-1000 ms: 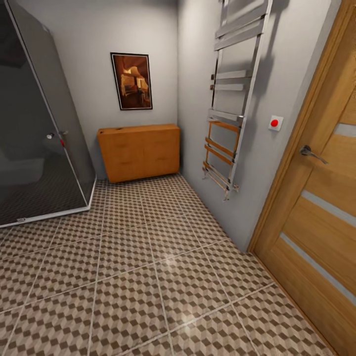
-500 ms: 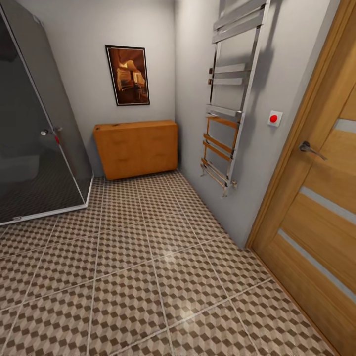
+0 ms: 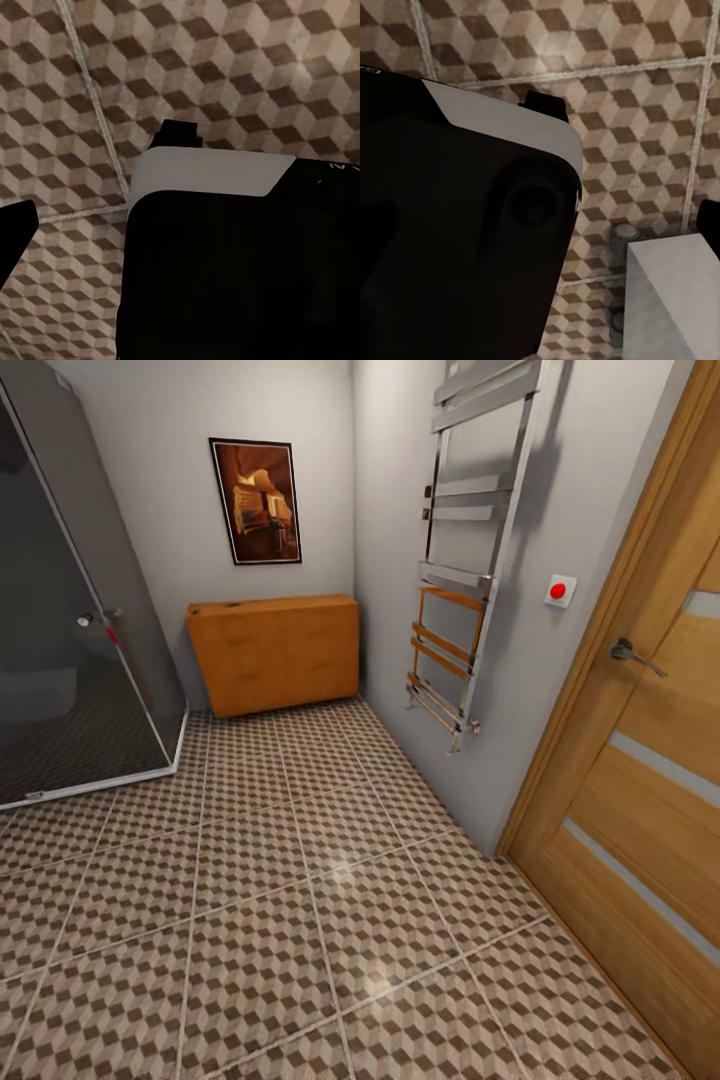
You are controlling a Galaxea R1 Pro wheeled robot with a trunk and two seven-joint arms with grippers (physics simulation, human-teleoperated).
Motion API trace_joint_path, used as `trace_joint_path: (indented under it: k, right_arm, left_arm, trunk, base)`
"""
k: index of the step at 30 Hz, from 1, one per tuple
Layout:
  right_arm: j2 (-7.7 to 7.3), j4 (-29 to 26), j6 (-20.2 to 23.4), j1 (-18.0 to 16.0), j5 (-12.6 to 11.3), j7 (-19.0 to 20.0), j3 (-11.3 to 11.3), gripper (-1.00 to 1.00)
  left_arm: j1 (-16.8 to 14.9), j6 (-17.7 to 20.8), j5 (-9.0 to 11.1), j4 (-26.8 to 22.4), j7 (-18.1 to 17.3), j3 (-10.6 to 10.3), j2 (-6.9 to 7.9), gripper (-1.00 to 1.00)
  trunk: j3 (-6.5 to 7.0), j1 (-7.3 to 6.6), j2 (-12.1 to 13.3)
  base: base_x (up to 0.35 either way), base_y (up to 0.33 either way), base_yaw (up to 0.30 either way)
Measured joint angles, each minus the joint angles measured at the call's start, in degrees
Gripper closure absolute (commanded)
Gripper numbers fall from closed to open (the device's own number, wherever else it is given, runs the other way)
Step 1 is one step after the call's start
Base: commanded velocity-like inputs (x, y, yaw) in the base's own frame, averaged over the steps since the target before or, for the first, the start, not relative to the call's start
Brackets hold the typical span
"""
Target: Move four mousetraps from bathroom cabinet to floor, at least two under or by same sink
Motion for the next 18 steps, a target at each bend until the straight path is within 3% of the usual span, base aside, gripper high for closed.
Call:
trace_joint_path:
  k: [5,18]
  right_arm:
    - [0.06,0.0,0.0,0.0,0.0,0.0,0.0,-1.0]
    - [0.07,0.0,-1.0,0.0,0.0,-0.1,0.0,-1.0]
  left_arm:
    - [0.0,0.0,0.0,0.0,0.0,0.0,0.0,-1.0]
    - [0.0,0.0,0.0,0.0,0.0,0.0,0.05,-1.0]
  trunk:
    - [-0.12,-0.01,0.0]
    - [-0.15,-0.03,0.0]
  base:
    - [0.075,0.0,0.0]
    - [0.304,0.0,0.0]
